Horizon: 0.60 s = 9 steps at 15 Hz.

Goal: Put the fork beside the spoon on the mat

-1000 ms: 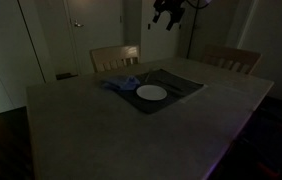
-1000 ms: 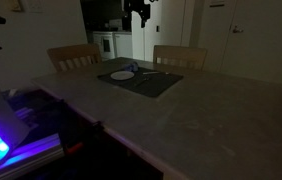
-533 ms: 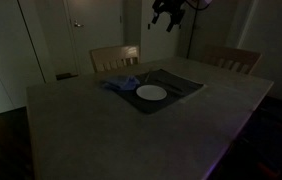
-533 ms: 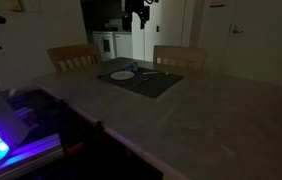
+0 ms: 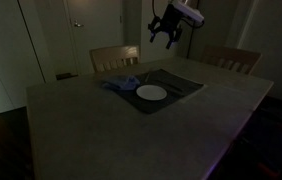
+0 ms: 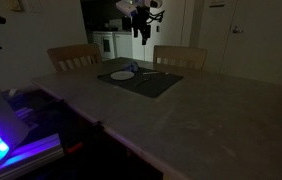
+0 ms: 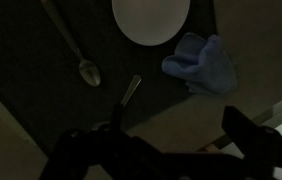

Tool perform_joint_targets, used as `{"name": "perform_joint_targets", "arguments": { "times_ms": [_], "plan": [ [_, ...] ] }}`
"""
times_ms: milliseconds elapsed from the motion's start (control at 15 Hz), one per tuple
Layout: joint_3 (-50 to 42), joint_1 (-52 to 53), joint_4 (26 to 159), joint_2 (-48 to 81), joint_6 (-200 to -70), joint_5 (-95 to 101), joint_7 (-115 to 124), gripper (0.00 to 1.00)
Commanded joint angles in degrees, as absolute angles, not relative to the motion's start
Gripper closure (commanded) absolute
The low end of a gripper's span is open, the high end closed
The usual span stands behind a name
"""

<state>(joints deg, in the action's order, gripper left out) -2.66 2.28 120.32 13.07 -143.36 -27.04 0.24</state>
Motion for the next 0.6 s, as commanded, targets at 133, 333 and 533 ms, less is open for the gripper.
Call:
{"name": "perform_joint_targets", "arguments": {
  "times_ms": [133,333,533],
  "plan": [
    [-1.61,2.33,113.38,21.15,-145.71,-19.07,8.92,0.00],
    [2.62,-1.35,107.19,25.03,-137.02,-21.95,2.53,0.00],
    [1.88,-0.11,109.59,23.73,-139.45,-20.33,5.10,0.00]
  ]
}}
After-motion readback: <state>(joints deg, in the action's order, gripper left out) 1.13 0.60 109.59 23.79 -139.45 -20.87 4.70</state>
